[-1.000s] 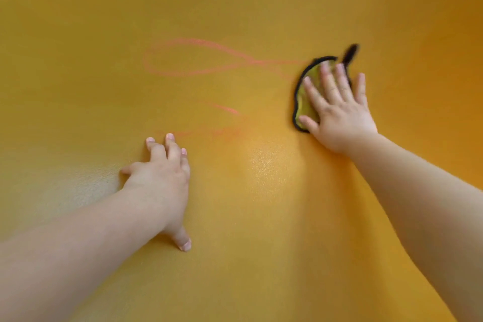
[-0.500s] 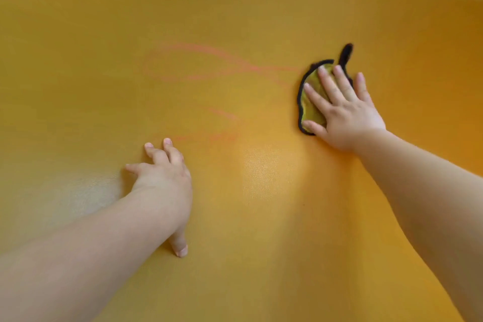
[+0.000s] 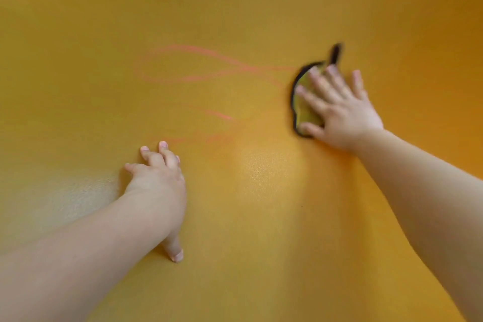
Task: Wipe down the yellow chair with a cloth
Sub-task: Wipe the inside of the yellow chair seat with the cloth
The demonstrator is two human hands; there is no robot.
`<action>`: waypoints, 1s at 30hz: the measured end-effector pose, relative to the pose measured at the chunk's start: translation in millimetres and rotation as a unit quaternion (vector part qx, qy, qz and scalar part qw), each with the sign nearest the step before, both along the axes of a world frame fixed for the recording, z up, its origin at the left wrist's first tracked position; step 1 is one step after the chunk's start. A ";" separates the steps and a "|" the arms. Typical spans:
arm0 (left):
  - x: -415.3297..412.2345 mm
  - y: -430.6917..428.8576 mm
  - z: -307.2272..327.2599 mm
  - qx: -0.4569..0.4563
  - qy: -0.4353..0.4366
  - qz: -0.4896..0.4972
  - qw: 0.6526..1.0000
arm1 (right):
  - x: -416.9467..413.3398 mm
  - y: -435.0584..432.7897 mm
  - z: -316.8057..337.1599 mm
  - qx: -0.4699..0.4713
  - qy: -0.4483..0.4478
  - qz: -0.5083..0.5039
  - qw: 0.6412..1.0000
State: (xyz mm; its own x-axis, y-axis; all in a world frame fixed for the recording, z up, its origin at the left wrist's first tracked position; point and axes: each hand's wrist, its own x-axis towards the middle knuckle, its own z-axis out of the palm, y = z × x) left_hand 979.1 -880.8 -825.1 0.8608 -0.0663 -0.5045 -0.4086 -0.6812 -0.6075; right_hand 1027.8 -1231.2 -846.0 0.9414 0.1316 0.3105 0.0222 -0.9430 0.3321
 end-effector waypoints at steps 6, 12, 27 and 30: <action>-1.0 1.9 -0.4 -0.003 0.000 -0.008 1.000 | -12.1 102.6 -40.8 0.206 -0.022 -0.080 0.975; -0.9 5.8 0.3 -0.009 -0.003 -0.023 1.000 | -39.5 102.6 -40.8 0.005 0.093 0.208 0.974; -1.6 12.0 0.4 -0.033 -0.006 -0.041 0.999 | -14.8 99.1 -60.2 0.059 -0.003 0.175 0.983; -0.9 13.0 0.1 -0.038 -0.006 -0.045 0.998 | 14.0 47.7 -19.1 0.078 -0.084 -0.024 0.993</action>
State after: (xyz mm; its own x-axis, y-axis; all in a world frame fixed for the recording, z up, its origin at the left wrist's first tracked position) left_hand 978.2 -867.8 -825.0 0.8551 -0.1815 -0.4857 -0.4640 -0.6859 -0.5606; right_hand 1041.8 -1183.5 -865.1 0.8784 0.0259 0.4771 -0.0676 -0.9817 0.1779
